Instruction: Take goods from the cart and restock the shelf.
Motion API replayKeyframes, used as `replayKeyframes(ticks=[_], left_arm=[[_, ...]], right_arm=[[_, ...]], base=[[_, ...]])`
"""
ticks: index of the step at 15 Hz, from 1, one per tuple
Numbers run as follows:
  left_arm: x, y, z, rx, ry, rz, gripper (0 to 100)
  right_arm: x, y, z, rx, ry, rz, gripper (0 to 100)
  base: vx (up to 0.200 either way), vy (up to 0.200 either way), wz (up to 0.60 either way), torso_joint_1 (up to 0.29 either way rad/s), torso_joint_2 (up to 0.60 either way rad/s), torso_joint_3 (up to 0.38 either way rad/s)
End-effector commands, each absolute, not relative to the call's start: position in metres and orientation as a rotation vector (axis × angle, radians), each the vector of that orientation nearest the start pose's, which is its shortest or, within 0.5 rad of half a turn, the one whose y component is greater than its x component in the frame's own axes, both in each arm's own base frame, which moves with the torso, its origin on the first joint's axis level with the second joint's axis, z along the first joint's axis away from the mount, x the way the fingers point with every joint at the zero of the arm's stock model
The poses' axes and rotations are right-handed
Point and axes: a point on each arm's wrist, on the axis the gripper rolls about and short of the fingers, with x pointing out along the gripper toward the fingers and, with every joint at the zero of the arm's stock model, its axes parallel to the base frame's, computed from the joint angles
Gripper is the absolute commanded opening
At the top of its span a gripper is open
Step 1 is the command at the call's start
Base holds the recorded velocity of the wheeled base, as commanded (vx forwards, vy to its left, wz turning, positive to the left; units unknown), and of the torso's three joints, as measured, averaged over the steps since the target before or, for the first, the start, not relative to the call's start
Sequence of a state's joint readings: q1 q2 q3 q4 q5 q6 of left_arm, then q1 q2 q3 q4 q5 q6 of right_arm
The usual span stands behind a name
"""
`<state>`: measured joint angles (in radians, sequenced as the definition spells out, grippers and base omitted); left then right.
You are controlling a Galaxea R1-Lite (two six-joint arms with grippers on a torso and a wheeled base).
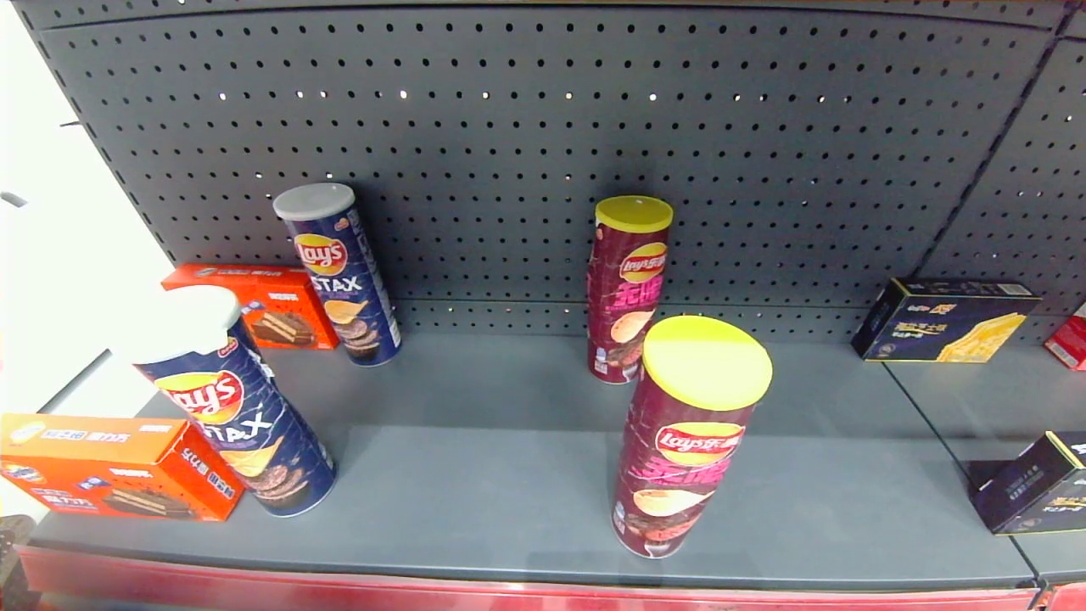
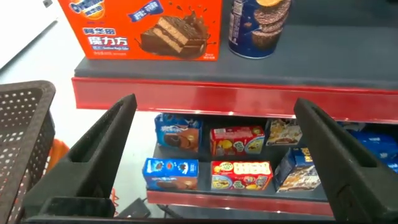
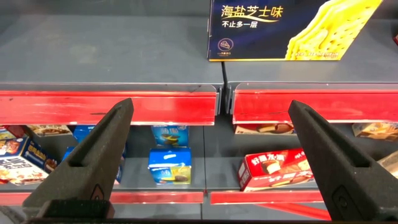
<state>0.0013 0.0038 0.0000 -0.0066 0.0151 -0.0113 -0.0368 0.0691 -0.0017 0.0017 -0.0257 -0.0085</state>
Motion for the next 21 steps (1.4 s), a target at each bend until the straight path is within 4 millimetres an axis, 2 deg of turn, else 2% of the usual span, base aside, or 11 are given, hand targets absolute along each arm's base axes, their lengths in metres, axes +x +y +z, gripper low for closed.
replayKeyframes(ticks=[1,5,6,7,9,10,11,14,18,19,21], left_arm=[[-0.022,0.000,0.076,-0.009,0.005,0.017,100],[-0.022,0.000,0.076,-0.014,0.003,0.017,100],[-0.022,0.000,0.076,-0.014,0.004,0.015,100],[-0.022,0.000,0.076,-0.014,0.005,0.014,100],[-0.022,0.000,0.076,-0.012,0.005,0.014,100],[-0.022,0.000,0.076,-0.014,0.005,0.014,100],[-0.022,0.000,0.076,-0.015,0.004,0.014,100],[-0.022,0.000,0.076,-0.015,0.004,0.014,100],[-0.022,0.000,0.076,-0.015,0.004,0.014,100],[-0.022,0.000,0.076,-0.015,0.005,0.012,100],[-0.022,0.000,0.076,-0.015,0.005,0.011,100]], right_arm=[[-0.018,0.000,0.077,-0.009,0.071,-0.063,100],[-0.018,0.000,0.078,-0.020,0.059,-0.068,100],[-0.021,0.000,0.106,-0.012,-0.032,-0.062,100],[0.000,0.001,0.153,0.026,0.057,0.031,100],[0.011,0.003,0.191,-0.016,0.031,0.166,100],[0.017,0.004,0.194,-0.015,0.048,0.189,100],[0.035,0.008,0.205,-0.015,0.084,0.295,100],[0.066,0.018,0.198,-0.077,0.226,0.436,100],[0.112,0.040,0.188,-0.148,0.307,0.546,100],[0.120,0.044,0.179,-0.151,0.354,0.558,100],[0.131,0.055,0.176,-0.164,0.392,0.610,100]], base=[[0.000,0.000,0.00,0.000,0.00,0.000],[0.000,0.000,0.00,0.000,0.00,0.000],[0.000,0.000,0.00,0.000,0.00,0.000],[0.000,0.000,0.00,0.000,0.00,0.000],[0.000,0.000,0.00,0.000,0.00,0.000],[0.000,0.000,0.00,0.000,0.00,0.000],[0.000,0.000,0.00,0.000,0.00,0.000],[0.000,0.000,0.00,0.000,0.00,0.000],[0.000,0.000,0.00,0.000,0.00,0.000],[0.000,0.000,0.00,0.000,0.00,0.000],[0.000,0.000,0.00,0.000,0.00,0.000]])
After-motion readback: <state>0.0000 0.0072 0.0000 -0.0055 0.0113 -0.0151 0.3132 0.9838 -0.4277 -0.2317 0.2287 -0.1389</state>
